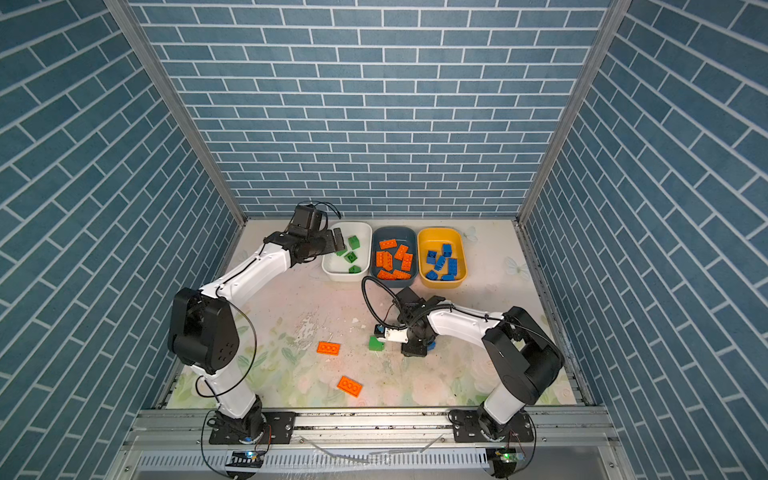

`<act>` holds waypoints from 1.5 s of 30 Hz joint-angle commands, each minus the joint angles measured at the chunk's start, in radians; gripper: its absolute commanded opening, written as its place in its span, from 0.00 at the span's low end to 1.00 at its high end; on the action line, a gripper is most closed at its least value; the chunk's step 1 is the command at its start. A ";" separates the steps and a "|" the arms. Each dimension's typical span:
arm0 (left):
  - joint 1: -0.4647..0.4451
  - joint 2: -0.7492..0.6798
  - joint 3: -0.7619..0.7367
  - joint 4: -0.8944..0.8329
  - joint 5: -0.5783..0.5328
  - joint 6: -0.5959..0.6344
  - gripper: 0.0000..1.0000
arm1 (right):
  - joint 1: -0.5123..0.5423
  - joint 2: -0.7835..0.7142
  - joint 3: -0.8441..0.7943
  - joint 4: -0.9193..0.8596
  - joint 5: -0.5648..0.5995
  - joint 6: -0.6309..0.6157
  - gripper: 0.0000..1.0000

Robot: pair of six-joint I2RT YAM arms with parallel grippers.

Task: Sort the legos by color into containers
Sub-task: 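Lower the right gripper onto a green curved brick and grasp it, then carry the green brick over the white tub with the right gripper and release it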

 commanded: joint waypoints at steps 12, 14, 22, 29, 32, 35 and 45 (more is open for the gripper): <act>0.016 -0.130 -0.115 0.058 -0.074 0.007 0.99 | 0.005 -0.051 0.002 0.096 -0.053 -0.015 0.29; 0.018 -0.142 -0.133 0.063 -0.071 0.004 0.99 | 0.007 -0.077 0.008 0.144 -0.086 0.001 0.28; 0.027 -0.188 -0.202 0.050 -0.084 -0.028 0.99 | -0.005 -0.030 0.088 0.453 -0.126 0.163 0.23; 0.030 -0.232 -0.260 0.045 -0.103 -0.054 0.99 | -0.024 0.117 0.240 0.654 -0.068 0.355 0.23; 0.031 -0.255 -0.286 0.031 -0.113 -0.081 0.99 | -0.033 0.198 0.341 0.665 -0.060 0.391 0.23; 0.030 -0.285 -0.321 0.026 -0.115 -0.091 0.99 | -0.044 0.289 0.443 0.670 -0.026 0.406 0.23; 0.030 -0.377 -0.413 -0.050 -0.115 -0.085 0.99 | -0.069 0.532 0.748 0.581 0.077 0.421 0.27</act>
